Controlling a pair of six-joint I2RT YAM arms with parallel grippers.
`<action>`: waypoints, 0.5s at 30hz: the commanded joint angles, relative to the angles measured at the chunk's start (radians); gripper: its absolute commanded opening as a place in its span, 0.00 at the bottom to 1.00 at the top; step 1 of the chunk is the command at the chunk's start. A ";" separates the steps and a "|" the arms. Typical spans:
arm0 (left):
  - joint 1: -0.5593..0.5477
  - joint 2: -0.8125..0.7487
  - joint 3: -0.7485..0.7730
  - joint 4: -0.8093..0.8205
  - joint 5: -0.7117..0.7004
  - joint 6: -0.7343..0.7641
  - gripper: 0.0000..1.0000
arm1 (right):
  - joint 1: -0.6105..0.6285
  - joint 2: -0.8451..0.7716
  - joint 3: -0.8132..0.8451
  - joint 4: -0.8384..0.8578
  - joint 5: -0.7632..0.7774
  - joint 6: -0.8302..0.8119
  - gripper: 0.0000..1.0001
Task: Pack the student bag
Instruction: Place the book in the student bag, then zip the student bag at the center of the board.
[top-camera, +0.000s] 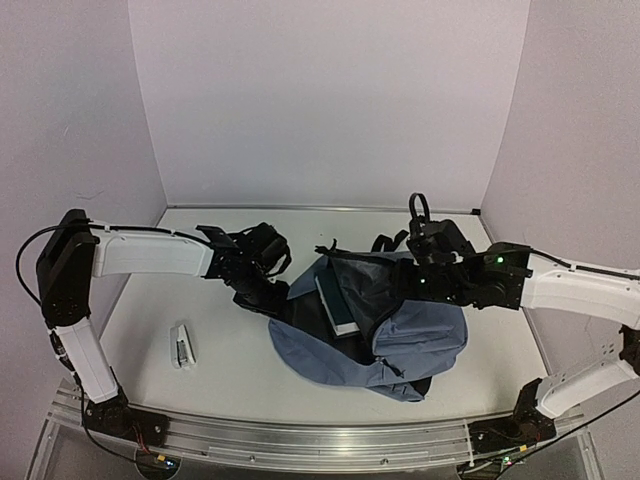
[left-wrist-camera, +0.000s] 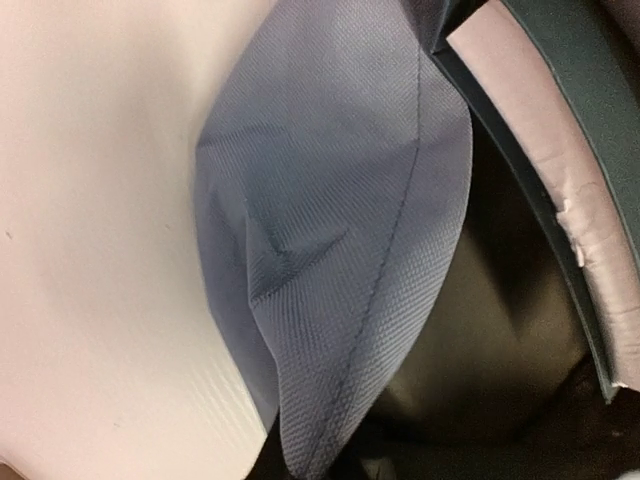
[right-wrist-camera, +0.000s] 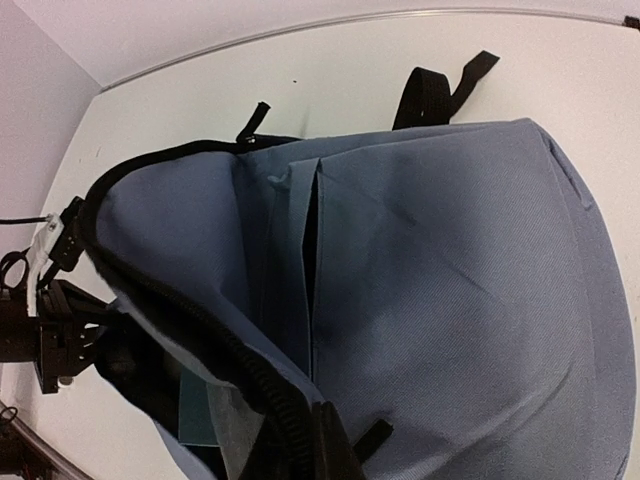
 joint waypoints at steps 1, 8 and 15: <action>0.002 -0.089 -0.030 0.027 -0.189 -0.156 0.00 | -0.021 0.038 0.067 0.006 0.094 0.015 0.00; 0.064 -0.290 -0.188 0.275 -0.230 -0.346 0.00 | -0.096 0.015 0.067 0.006 0.129 0.006 0.00; 0.100 -0.416 -0.299 0.447 -0.202 -0.415 0.00 | -0.164 -0.064 0.037 0.007 0.143 -0.011 0.00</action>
